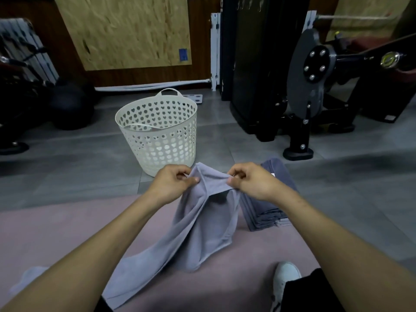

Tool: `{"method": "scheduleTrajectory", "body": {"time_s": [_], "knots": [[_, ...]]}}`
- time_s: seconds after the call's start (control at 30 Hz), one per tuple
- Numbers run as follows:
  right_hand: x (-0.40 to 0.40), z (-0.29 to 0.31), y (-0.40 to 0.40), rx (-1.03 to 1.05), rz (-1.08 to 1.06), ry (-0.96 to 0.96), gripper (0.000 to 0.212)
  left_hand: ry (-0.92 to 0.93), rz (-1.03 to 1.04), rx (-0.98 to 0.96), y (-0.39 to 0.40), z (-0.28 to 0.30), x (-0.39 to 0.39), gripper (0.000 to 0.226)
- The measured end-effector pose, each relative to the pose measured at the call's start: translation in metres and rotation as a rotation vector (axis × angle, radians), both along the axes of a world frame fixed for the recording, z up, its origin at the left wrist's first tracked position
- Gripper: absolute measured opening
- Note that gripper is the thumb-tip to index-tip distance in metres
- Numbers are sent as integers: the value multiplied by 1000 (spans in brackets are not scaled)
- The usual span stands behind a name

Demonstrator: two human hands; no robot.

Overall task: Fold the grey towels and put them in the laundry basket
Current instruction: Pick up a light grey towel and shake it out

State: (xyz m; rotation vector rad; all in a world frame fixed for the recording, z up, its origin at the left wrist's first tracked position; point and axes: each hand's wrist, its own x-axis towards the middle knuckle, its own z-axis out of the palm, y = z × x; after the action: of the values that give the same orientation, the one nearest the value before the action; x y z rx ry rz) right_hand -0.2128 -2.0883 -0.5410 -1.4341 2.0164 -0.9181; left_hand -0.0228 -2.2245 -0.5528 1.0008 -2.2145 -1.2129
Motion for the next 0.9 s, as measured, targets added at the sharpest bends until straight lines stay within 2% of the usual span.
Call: {"method": "scheduleTrajectory", "body": {"time_s": [0.13,0.3,0.37,0.43,0.5,0.57,0.63,0.7,0.73,0.83,0.9], "knots": [[7,0,-5,-48,-9,92,6,-28,-23,-58,1,5,2,8],[16,5,-7,-160,49,-111,17,24,14,-176,16,10,-3,9],[20,6,-4,-181,65,-97,13,31,11,-165,20,11,-4,8],[20,5,-3,-205,53,-69,10,31,-47,-70,25,13,-4,5],[18,6,-2,-203,57,-67,15,33,-161,86,30,16,-2,5],[18,7,2,-197,73,-123,21,31,-244,275,35,18,-1,12],[21,11,7,-200,83,-229,23,31,-275,345,33,15,-1,26],[22,14,11,-211,92,-317,19,-4,-299,233,28,9,-4,45],[21,15,13,-216,93,-332,18,-38,-317,123,25,6,-7,47],[14,16,19,-189,51,-304,13,-58,-296,-188,24,-4,-17,22],[8,14,23,-137,5,-267,6,1,-192,-289,23,-6,-21,12]]}}
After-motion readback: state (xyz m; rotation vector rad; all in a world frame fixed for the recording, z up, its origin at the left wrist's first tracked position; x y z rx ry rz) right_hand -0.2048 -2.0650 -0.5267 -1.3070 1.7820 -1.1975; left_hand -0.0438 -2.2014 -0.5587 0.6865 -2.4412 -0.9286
